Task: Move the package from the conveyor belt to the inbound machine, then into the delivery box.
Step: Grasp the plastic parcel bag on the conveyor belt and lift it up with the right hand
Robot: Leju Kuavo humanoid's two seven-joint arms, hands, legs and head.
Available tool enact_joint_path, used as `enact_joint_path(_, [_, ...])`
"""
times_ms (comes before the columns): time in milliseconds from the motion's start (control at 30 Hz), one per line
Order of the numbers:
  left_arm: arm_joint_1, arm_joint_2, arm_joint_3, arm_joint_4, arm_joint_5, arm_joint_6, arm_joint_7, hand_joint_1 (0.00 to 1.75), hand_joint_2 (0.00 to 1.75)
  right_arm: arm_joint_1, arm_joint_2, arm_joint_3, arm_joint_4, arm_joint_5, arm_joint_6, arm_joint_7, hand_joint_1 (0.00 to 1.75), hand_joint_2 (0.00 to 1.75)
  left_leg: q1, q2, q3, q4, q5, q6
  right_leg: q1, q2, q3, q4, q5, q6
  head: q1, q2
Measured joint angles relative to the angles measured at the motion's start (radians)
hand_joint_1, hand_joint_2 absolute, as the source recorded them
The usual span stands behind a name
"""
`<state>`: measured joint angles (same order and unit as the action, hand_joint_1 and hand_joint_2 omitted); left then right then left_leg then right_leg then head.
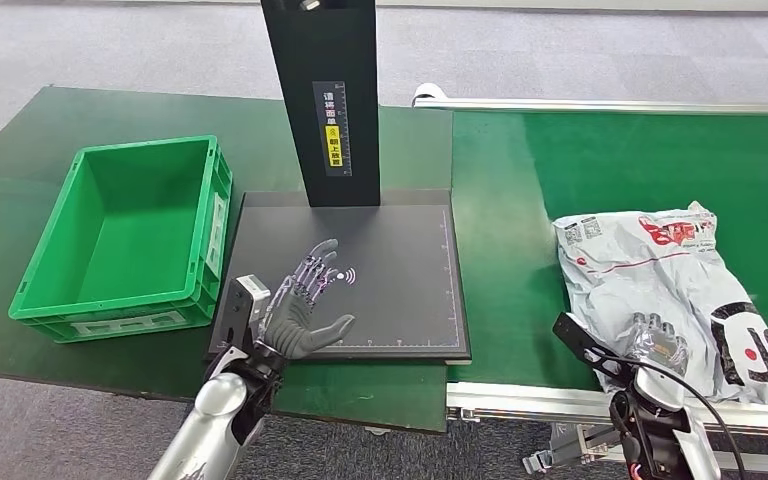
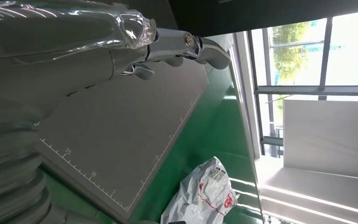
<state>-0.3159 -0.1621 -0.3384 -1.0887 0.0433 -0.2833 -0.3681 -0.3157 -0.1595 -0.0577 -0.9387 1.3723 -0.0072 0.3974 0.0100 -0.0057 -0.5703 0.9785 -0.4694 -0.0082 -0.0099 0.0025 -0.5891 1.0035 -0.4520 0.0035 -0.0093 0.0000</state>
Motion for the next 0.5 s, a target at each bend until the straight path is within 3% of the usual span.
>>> enact_joint_path(200, [-0.003,0.000,0.005,0.000,0.000,-0.003,0.000,0.00,1.75,-0.009,0.002,-0.003,0.006,-0.043,-0.012,-0.050,1.75,1.75,0.000,0.000,0.000,0.000,0.000,0.000,0.000,0.000,0.000,0.000,0.000,0.000,0.000,0.000])
enact_joint_path(500, [0.000,0.001,0.006,-0.001,0.005,-0.009,-0.005,0.00,1.75,-0.011,0.022,-0.004,-0.038,-0.164,-0.112,-0.187,1.75,1.75,0.000,0.000,0.000,0.000,0.000,0.000,0.000,0.000,0.000,0.000,0.000,0.000,0.000,0.000])
